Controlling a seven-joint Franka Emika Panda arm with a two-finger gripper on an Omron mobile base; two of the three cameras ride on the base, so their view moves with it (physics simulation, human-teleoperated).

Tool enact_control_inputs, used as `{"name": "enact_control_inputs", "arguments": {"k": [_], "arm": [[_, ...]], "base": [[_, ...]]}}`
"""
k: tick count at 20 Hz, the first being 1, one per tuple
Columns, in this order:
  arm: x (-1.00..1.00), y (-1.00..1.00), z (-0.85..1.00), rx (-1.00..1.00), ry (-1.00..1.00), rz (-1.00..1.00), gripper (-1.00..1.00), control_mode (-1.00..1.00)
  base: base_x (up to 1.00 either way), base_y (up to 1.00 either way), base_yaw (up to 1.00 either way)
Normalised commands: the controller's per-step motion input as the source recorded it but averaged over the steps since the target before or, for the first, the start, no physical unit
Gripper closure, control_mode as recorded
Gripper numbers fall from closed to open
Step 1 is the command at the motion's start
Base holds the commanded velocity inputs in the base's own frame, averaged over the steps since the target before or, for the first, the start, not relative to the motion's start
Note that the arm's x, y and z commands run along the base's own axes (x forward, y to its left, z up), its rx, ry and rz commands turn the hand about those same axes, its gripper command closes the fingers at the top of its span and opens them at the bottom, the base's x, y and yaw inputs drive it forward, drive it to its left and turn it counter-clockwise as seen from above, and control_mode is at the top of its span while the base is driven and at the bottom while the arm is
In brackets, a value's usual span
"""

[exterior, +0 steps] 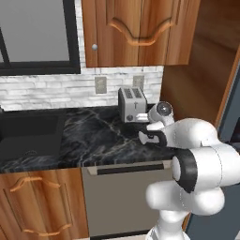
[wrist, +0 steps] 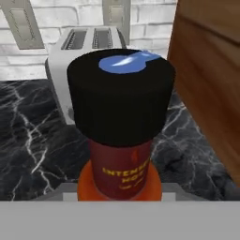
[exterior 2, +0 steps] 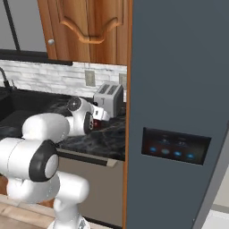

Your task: Place the condiment bottle and mustard from the counter to the top shelf of the fridge. If the existing items in the fridge are on the top shelf, move them to other shelves.

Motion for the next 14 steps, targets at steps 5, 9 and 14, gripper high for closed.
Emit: {"name": "enact_control_inputs", "arguments": {"k": [5,9,14], "arm": [[-1.0,0.38,1.0,0.0,-0.04,-0.06,1.0,-1.0],[-1.0,0.34,1.0,0.0,-0.01,-0.06,1.0,-1.0],[-1.0,0.3,1.0,0.0,0.0,-0.03,1.0,-1.0]], "base": [[0.0,0.0,0.0],[0.0,0.0,0.0],[0.0,0.0,0.0]]}}
